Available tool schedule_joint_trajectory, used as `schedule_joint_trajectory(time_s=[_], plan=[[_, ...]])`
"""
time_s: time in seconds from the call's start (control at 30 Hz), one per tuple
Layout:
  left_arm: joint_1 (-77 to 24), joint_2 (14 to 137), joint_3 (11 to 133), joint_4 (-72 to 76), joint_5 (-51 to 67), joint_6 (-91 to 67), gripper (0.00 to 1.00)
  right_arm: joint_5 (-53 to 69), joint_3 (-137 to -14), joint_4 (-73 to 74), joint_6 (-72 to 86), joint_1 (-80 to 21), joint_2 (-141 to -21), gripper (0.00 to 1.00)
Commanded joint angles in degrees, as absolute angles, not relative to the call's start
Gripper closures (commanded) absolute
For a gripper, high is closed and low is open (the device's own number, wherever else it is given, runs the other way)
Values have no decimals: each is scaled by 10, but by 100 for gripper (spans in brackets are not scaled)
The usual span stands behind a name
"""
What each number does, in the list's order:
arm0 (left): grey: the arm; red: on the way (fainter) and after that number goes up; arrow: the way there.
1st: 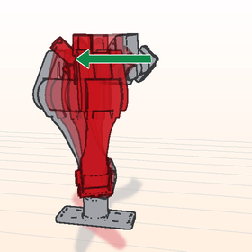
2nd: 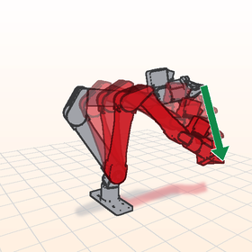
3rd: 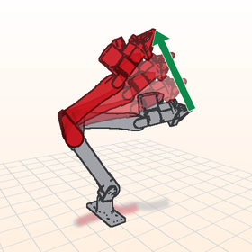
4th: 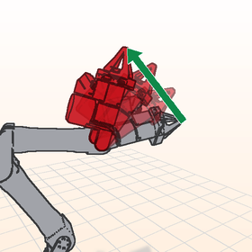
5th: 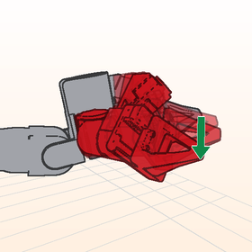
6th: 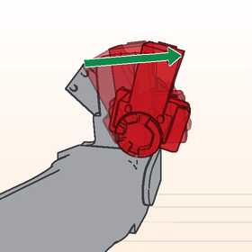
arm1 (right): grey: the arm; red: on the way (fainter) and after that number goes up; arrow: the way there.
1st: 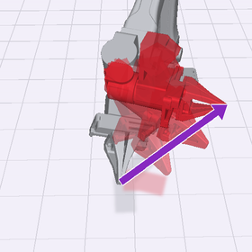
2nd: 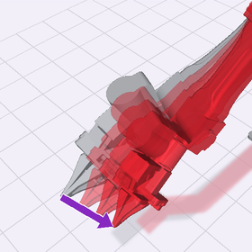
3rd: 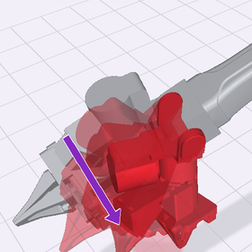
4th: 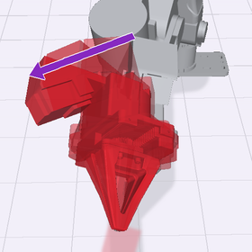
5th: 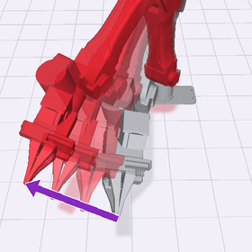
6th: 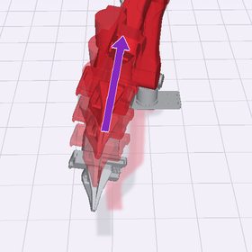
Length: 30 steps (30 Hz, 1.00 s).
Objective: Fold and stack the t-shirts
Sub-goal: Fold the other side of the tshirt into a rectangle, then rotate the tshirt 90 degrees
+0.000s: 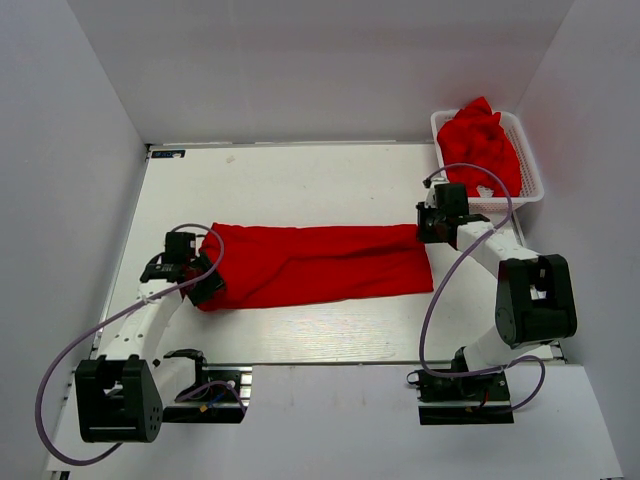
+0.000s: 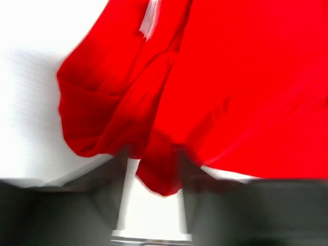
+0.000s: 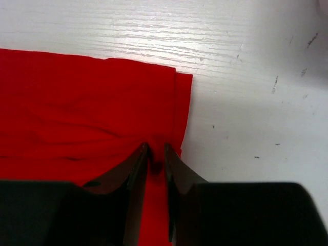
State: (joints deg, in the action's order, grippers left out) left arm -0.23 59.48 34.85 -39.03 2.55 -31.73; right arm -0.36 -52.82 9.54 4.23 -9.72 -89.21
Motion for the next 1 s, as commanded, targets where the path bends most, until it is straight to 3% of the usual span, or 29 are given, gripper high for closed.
schedule_joint_trajectory(time_s=[0.0,0.13,0.17,0.27,0.3,0.43,0.6,0.73,0.97], plan=[[-4,605,353,-417,2,-345,39,-24,-526,82,59,-96,-887,73],[-4,605,388,-445,-32,-345,20,-30,-528,108,66,-96,-865,69],[-4,605,409,-453,-46,-345,0,-34,-519,119,78,-96,-859,65],[-4,612,460,-460,-60,-338,0,-57,-494,133,97,-94,-804,27],[-4,617,474,-460,-67,-338,0,-59,-492,134,98,-94,-795,10],[-4,647,532,-435,-51,-320,0,-68,-510,146,98,-97,-761,10],[-4,698,531,-341,46,-315,0,59,-530,136,103,-99,-757,10],[-15,760,496,-240,146,-315,0,175,-519,89,131,-111,-799,10],[-43,912,525,-212,142,-315,0,166,-530,94,163,-119,-904,10]])
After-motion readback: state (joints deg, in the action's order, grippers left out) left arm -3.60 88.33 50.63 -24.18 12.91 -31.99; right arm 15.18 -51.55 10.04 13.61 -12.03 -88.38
